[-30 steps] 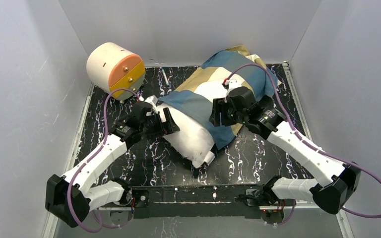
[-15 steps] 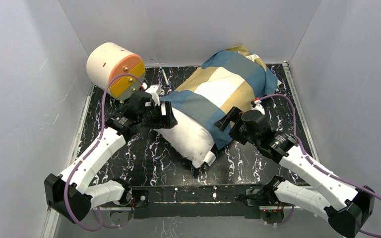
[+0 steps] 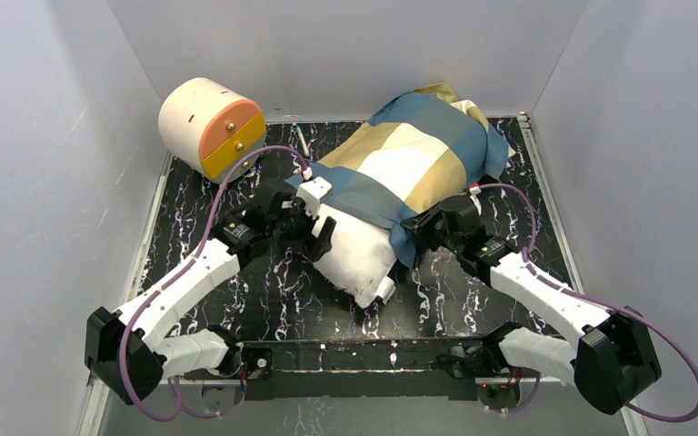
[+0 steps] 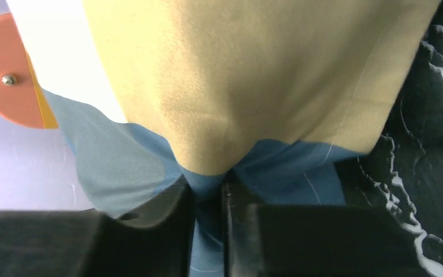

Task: Put the pillow into the pillowcase
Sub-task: Stuff the pillow into the pillowcase.

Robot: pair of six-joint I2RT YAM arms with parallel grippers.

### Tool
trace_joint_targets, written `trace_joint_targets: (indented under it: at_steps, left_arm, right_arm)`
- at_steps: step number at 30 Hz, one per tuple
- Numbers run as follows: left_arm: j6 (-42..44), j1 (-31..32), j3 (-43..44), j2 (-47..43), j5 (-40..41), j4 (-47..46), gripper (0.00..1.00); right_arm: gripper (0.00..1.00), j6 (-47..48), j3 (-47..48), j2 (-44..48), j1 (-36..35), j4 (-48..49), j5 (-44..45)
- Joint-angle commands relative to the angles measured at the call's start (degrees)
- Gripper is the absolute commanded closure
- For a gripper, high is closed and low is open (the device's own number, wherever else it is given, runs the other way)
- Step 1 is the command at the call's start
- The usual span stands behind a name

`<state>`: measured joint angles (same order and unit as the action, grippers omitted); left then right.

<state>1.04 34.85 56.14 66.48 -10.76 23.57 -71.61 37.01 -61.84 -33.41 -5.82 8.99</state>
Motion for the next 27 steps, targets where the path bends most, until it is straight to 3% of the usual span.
trace_joint_targets:
  at_steps: [1, 2, 3, 7, 14, 22, 27]
  left_arm:
    - [9.4, 0.5, -3.4, -5.0, 0.6, -0.3, 0.16]
    - [10.7, 0.6, -4.1, -5.9, 0.7, -0.2, 0.15]
    - [12.0, 0.6, -4.8, -6.6, 0.6, -0.3, 0.15]
    - [17.8, 1.4, -7.1, -9.2, -2.4, -0.8, 0.13]
    - [23.1, 6.0, -11.3, -13.6, -8.0, -5.9, 0.10]
    - [18.9, 11.5, -7.3, -14.5, -10.4, -9.9, 0.10]
    - [9.5, 12.0, -7.3, -13.0, -5.3, -19.9, 0.12]
  right_arm:
    - [0.88, 2.6, 0.6, 1.0, 1.6, 9.0, -0.1]
    - [0.98, 3.8, 1.2, 1.5, 1.8, 8.3, 0.7]
    - [0.99, 4.9, 1.8, 2.1, 2.0, 7.7, 1.3]
    - [0.99, 7.8, 3.9, 5.4, 2.3, 6.0, 2.3]
    - [0.99, 11.6, 12.2, 9.4, 2.3, -6.2, 4.4]
    - [0.99, 18.7, 29.9, 11.1, 2.4, -24.4, 13.8]
    - [0.99, 24.4, 41.8, 10.6, 2.3, -32.4, 19.2]
